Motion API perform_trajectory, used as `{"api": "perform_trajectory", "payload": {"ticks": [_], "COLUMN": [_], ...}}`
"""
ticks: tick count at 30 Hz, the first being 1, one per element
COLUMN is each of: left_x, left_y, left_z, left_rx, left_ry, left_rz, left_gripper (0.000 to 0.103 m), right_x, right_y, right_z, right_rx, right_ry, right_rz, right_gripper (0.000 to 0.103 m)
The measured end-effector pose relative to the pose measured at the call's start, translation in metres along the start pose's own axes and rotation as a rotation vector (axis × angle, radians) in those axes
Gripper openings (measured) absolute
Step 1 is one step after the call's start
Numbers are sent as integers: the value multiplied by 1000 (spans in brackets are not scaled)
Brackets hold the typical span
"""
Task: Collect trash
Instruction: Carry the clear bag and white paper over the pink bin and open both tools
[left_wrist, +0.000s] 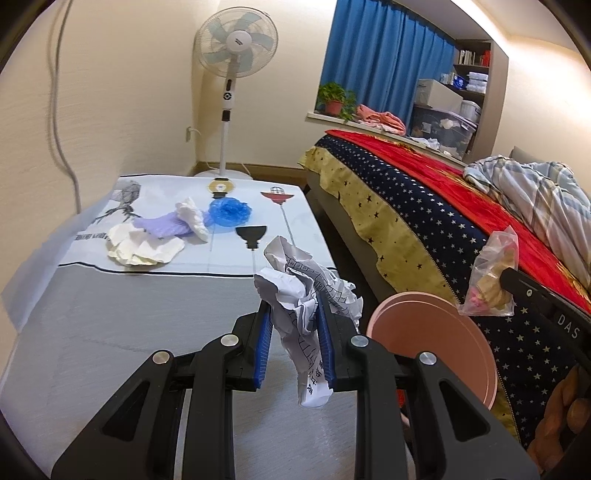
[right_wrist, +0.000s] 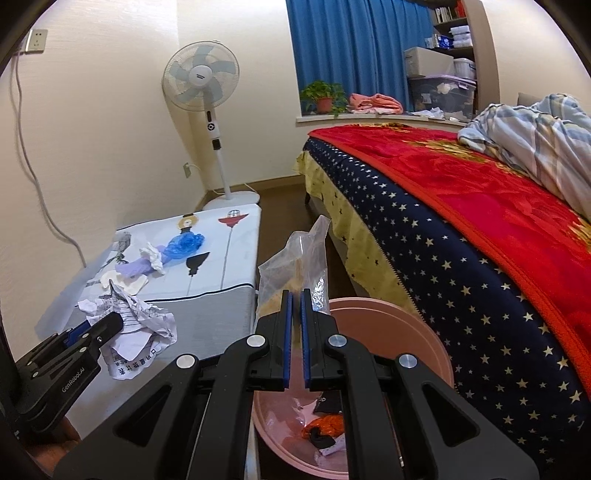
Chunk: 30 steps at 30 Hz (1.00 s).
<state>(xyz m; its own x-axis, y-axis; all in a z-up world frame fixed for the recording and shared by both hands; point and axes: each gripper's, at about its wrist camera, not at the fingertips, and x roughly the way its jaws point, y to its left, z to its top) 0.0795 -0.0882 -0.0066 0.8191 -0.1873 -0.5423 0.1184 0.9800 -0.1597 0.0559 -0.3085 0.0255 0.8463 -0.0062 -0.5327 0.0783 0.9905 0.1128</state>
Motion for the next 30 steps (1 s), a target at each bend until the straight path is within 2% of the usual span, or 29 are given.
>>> {"api": "perform_trajectory", "payload": {"ticks": [30], "left_x": [57], "left_y": [-86], "left_z": [-17], "left_rx": [125], "left_ry": [76], "left_rz": [-167], "left_gripper": [23], "right_x": [15], "right_y": [-44], "right_z": [-6], "right_rx": [32], "right_ry": [34], "right_rz": [-249], "right_gripper": [5]}}
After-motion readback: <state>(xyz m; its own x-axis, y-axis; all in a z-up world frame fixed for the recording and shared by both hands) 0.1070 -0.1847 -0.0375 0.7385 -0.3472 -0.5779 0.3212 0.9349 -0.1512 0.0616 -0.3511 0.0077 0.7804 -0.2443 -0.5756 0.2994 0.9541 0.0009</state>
